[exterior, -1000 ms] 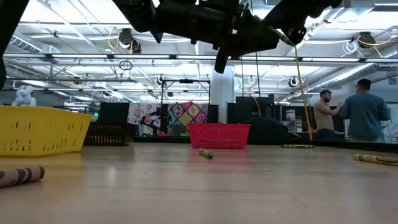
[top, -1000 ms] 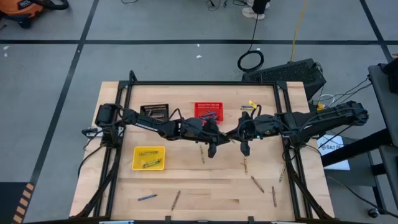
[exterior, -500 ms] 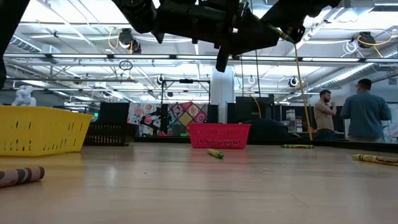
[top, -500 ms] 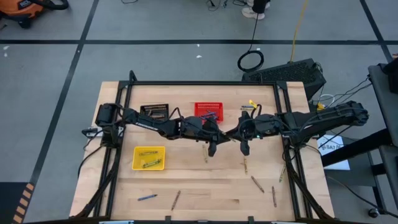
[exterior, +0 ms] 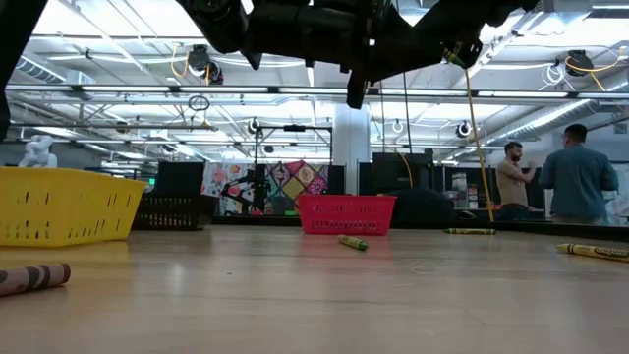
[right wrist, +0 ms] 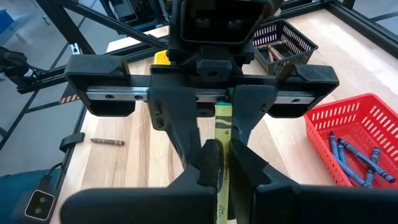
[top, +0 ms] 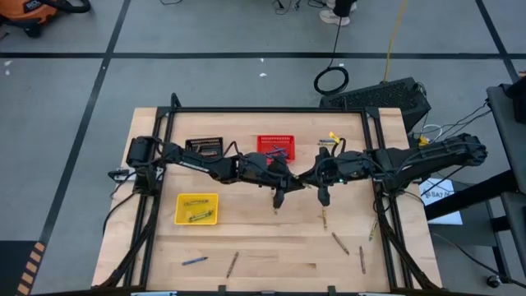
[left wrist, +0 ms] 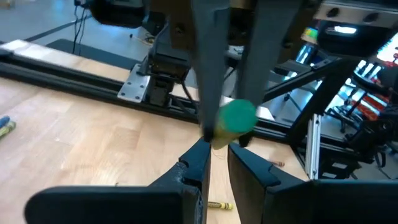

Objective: Sort crayons
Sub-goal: Put the green crayon into the yellow bin

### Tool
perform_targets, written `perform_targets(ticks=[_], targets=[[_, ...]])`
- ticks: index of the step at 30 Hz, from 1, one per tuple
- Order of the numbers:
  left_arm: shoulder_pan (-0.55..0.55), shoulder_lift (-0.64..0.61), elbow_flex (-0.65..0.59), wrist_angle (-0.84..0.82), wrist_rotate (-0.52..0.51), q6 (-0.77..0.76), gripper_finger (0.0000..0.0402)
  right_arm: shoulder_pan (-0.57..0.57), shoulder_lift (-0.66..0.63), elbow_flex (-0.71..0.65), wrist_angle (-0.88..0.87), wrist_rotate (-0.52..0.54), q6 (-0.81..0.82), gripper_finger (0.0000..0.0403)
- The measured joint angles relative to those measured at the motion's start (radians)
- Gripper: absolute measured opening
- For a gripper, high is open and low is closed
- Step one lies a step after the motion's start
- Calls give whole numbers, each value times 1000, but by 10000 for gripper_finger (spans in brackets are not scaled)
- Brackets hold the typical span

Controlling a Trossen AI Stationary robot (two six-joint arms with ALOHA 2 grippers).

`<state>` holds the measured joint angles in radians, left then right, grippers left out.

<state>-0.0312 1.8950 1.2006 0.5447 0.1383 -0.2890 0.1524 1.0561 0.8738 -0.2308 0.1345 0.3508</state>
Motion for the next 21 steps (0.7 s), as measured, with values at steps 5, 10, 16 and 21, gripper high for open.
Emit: perform_targets(ticks=[5,10,16,21], targets=[[9,0,0,1,3,6,63,0,0,0,1,0,0,0],[17,0,0,19,-23,-43,63,-1,0,0,4,8,-1,0],[22,0,0,50,-14,-46,63,-1,0,0,24,9,-18,0],[22,0,0,55,-11,-45,63,0,0,0,23,7,-17,0]])
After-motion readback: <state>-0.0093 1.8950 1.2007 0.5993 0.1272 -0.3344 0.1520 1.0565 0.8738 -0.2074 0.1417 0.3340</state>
